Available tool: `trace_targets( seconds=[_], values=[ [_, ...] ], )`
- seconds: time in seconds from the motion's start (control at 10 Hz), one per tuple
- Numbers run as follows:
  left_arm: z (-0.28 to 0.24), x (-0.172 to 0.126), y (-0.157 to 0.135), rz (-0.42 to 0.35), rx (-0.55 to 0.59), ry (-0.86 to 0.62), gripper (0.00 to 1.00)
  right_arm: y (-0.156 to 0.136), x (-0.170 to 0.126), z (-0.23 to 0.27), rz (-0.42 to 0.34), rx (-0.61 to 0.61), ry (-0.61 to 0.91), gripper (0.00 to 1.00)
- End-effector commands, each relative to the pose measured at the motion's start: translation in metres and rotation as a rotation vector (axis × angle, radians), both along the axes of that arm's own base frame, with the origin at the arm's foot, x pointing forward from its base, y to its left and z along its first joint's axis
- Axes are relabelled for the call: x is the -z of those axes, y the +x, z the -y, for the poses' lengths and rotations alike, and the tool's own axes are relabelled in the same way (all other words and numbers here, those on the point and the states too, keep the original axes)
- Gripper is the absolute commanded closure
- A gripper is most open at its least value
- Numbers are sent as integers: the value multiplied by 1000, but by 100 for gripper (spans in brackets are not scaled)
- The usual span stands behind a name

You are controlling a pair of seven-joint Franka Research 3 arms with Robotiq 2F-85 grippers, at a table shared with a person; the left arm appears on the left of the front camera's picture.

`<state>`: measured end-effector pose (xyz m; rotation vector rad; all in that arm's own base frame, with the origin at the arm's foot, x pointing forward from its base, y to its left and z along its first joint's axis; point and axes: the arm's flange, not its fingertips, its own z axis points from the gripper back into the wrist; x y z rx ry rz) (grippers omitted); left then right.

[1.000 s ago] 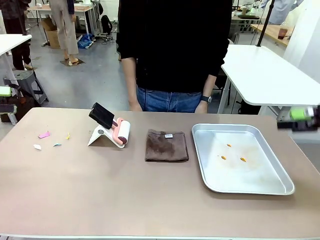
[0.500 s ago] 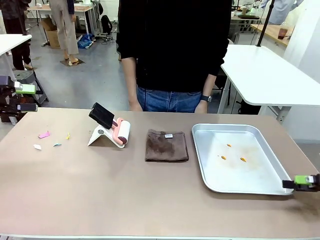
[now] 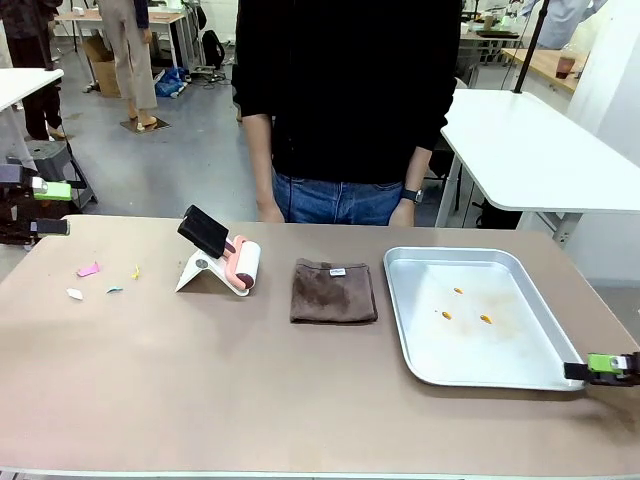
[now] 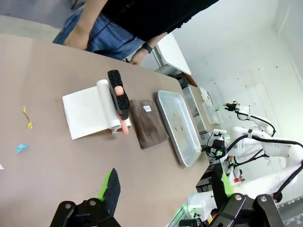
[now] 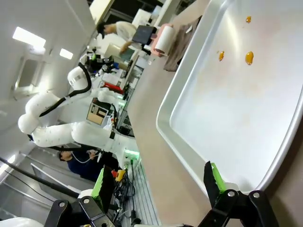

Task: Clean the surface of the table.
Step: Hold the Lint Roller with your left hand and the towel with your right hand.

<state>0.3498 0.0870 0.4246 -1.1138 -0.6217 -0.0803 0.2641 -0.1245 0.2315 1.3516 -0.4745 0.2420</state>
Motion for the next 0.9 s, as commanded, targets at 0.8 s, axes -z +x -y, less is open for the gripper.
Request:
trace_targets(
  seconds=[0.8],
  values=[
    [2,-4,-2,12,24,-33,0,1,-3,-1,-5,1,-5,0]
  ],
)
